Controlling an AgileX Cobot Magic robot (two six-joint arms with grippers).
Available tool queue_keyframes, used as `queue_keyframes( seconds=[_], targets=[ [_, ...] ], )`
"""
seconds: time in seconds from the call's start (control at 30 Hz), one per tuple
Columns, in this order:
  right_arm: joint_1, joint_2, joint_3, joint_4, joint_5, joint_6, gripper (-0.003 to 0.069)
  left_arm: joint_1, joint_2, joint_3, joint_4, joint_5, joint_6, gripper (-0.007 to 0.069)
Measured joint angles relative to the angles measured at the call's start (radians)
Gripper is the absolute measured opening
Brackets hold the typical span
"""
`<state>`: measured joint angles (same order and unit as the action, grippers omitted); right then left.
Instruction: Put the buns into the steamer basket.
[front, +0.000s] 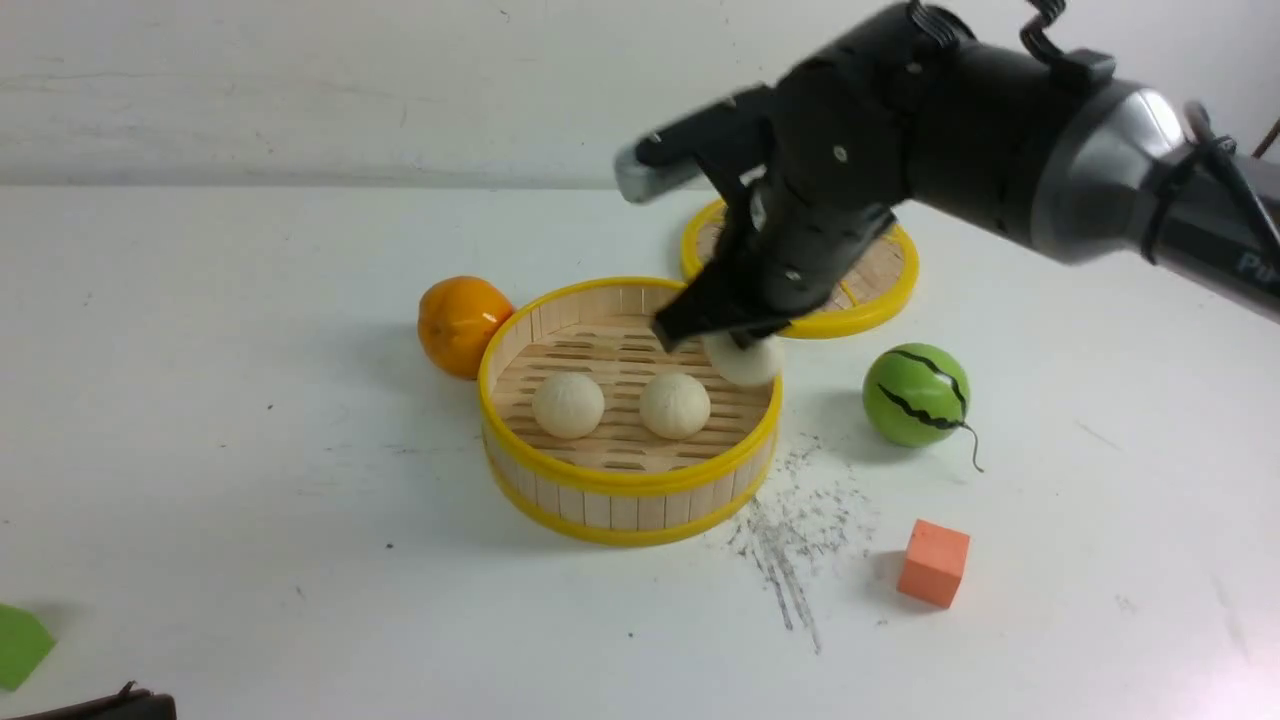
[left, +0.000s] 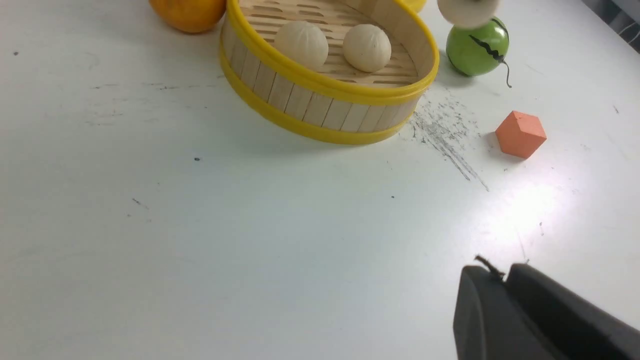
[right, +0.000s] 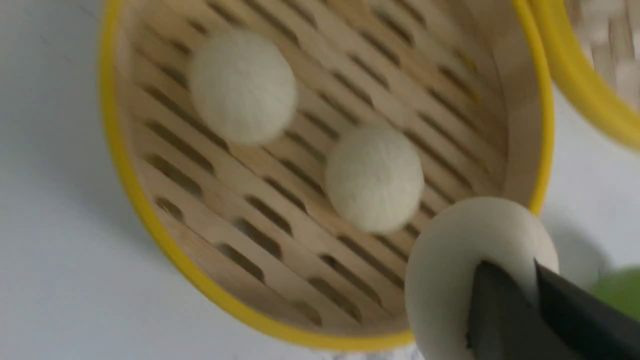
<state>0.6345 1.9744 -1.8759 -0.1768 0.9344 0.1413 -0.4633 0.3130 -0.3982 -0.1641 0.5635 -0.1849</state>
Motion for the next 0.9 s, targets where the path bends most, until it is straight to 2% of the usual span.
queue_keyframes(
  seconds=[0.23,0.33,0.4,0.5,0.53,0.57,0.6,0.63,0.67,0.77,0.9],
  targets=[
    [0.017,0.104,-0.059,0.027,-0.069,-0.001,0.0031,0.000,0.000,0.000,0.000,-0.001,0.000,0.0053],
    [0.017,0.185,-0.058,0.084,-0.068,-0.003,0.0076,0.000,0.000,0.000,0.000,-0.001,0.001,0.0056],
    [0.017,0.214,-0.057,0.117,-0.070,-0.004,0.0125,0.000,0.000,0.000,0.006,-0.001,0.001,0.0056],
    [0.017,0.236,-0.056,0.141,-0.080,-0.007,0.0243,0.000,0.000,0.000,0.009,-0.001,0.001,0.0057],
    [0.017,0.236,-0.056,0.142,-0.080,-0.007,0.0251,0.000,0.000,0.000,0.009,-0.001,0.001,0.0057],
    [0.017,0.237,-0.056,0.142,-0.082,-0.007,0.0328,0.000,0.000,0.000,0.009,-0.001,0.001,0.0057],
    [0.017,0.237,-0.056,0.142,-0.082,-0.007,0.0328,0.000,0.000,0.000,0.009,-0.001,0.001,0.0057],
    [0.017,0.237,-0.060,0.142,-0.083,-0.007,0.0402,0.000,0.000,0.000,0.009,-0.001,0.001,0.0057],
    [0.017,0.237,-0.065,0.142,-0.083,-0.007,0.0447,0.000,0.000,0.000,0.009,-0.001,0.001,0.0057],
    [0.017,0.237,-0.099,0.142,-0.053,-0.008,0.0522,0.000,0.000,0.000,0.009,-0.001,0.001,0.0057],
    [0.017,0.237,-0.176,0.142,0.022,-0.010,0.0562,0.000,0.000,0.000,0.011,-0.001,0.001,0.0060]
  ],
)
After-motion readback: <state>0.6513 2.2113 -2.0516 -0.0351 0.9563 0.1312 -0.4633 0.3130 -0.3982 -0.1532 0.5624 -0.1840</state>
